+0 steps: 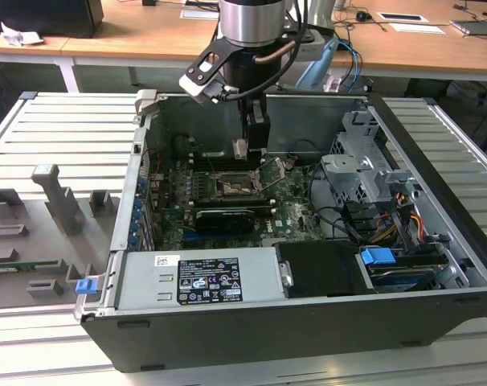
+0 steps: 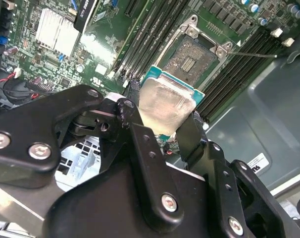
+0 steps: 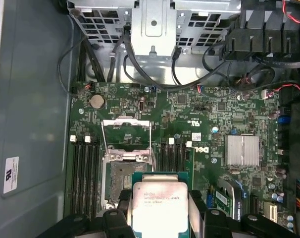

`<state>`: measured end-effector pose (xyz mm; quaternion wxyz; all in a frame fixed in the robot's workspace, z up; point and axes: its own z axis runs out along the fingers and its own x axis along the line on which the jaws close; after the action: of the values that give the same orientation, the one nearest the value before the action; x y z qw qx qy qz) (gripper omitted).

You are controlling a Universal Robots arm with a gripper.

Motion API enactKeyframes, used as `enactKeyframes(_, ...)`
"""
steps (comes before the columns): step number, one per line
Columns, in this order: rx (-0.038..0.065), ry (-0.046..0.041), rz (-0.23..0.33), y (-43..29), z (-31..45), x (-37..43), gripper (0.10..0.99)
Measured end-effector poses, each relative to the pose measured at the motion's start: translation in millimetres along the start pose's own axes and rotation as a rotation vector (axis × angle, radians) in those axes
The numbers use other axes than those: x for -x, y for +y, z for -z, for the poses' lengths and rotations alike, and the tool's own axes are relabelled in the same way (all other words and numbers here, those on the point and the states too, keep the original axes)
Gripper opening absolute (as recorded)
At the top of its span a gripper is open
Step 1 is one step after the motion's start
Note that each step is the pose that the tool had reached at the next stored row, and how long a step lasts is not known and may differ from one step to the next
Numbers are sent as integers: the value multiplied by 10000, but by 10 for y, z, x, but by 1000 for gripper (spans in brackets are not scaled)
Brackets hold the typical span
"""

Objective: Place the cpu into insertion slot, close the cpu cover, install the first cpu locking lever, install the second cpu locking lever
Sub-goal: 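Place the cpu into insertion slot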

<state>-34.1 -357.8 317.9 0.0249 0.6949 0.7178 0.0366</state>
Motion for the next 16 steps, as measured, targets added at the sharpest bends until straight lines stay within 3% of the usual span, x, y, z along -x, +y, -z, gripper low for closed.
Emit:
enactKeyframes(8, -3, -56, -138, 2, -77, 0, 541)
enactKeyframes(16, 0, -65, -258, 18, -88, -1, 541)
